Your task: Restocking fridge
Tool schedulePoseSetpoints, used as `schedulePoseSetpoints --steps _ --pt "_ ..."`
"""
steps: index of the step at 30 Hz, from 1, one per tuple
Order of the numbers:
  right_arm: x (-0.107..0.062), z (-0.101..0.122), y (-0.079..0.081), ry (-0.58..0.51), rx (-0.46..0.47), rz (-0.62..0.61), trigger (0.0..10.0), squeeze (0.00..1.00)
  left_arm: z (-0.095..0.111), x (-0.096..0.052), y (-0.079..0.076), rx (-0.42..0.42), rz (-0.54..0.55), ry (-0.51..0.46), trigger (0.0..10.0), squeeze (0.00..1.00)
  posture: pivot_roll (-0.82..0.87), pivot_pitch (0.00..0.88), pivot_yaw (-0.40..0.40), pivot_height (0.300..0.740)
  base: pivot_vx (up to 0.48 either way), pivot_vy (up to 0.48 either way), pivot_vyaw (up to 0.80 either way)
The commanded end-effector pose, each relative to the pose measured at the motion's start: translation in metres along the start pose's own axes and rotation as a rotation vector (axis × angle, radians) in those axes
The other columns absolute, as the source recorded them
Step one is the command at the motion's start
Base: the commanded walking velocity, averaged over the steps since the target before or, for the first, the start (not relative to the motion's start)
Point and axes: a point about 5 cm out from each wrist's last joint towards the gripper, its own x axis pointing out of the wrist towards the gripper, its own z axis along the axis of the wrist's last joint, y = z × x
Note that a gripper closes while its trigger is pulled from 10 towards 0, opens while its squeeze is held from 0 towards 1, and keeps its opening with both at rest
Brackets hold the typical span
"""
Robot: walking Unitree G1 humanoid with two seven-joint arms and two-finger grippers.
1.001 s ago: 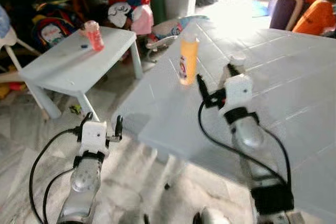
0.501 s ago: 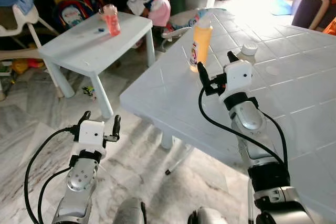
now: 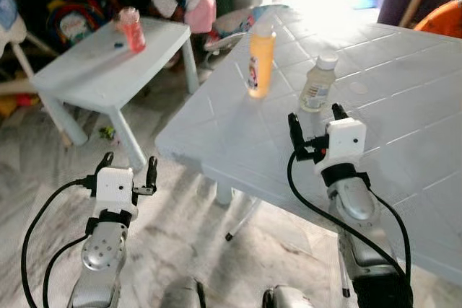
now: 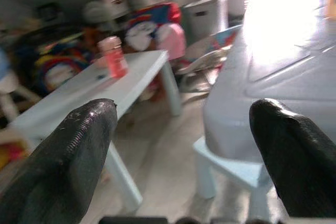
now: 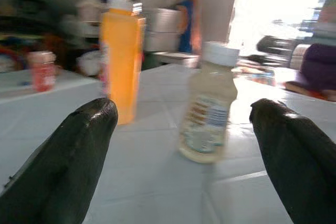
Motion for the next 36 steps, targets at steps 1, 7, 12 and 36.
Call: schedulePoseSetpoints --steps 1,7,12,36 --pt "0.0034 0.0091 0.0044 -0.028 0.002 0.010 10.0 0.00 0.0028 0.0030 -0.0026 -0.004 -0.010 -0.005 10.0 0.00 0.01 0.057 0.061 0.740 0.401 0.262 -0.80" --pt "0.0077 0.0101 0.0031 -0.026 0.002 0.005 10.0 0.00 0.0037 0.0046 -0.0059 -0.010 -0.022 -0.015 10.0 0.00 0.01 0.054 0.057 0.740 0.419 0.090 -0.24" --pt "0.0080 0.0108 0.0043 -0.027 -0.004 0.010 10.0 0.00 0.0042 0.0051 -0.0063 -0.003 -0.030 -0.021 10.0 0.00 0.01 0.052 0.056 0.740 0.475 0.000 0.00" --pt "0.0057 0.0061 0.0103 -0.014 -0.014 0.033 10.0 0.00 0.0033 0.0039 -0.0024 -0.032 0.000 -0.027 10.0 0.00 0.01 0.054 0.058 0.740 0.120 0.000 0.00"
